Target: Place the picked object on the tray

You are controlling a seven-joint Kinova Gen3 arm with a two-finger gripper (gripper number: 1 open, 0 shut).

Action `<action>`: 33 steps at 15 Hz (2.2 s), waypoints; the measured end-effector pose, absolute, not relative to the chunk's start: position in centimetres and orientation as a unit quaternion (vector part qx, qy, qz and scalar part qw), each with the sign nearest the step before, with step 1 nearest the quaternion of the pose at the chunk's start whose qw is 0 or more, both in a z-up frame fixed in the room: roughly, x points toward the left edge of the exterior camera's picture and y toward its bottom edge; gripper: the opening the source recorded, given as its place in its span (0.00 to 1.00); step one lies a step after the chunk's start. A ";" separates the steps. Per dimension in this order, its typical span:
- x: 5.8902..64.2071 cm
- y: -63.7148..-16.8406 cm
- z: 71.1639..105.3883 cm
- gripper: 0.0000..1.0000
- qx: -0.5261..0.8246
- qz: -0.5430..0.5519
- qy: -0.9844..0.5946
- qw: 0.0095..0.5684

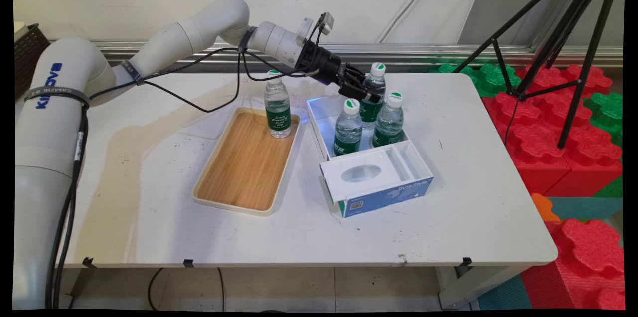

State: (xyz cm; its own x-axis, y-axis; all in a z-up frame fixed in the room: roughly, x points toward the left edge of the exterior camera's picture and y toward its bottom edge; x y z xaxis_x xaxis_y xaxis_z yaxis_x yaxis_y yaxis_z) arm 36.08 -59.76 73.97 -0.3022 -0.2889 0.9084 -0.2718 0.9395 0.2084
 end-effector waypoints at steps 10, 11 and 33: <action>37.2 -59.7 75.1 0.00 0.179 -0.005 -0.800 0.573; 37.5 -59.6 75.6 0.00 0.179 -0.003 -0.798 0.575; 47.0 -53.8 88.2 0.00 0.198 0.044 -0.755 0.623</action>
State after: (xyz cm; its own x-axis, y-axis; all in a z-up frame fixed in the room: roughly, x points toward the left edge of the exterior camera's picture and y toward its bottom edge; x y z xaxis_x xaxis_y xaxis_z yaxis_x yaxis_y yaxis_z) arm 47.00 -53.77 88.24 -0.1445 -0.2437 0.9590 -0.3544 0.9177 0.1798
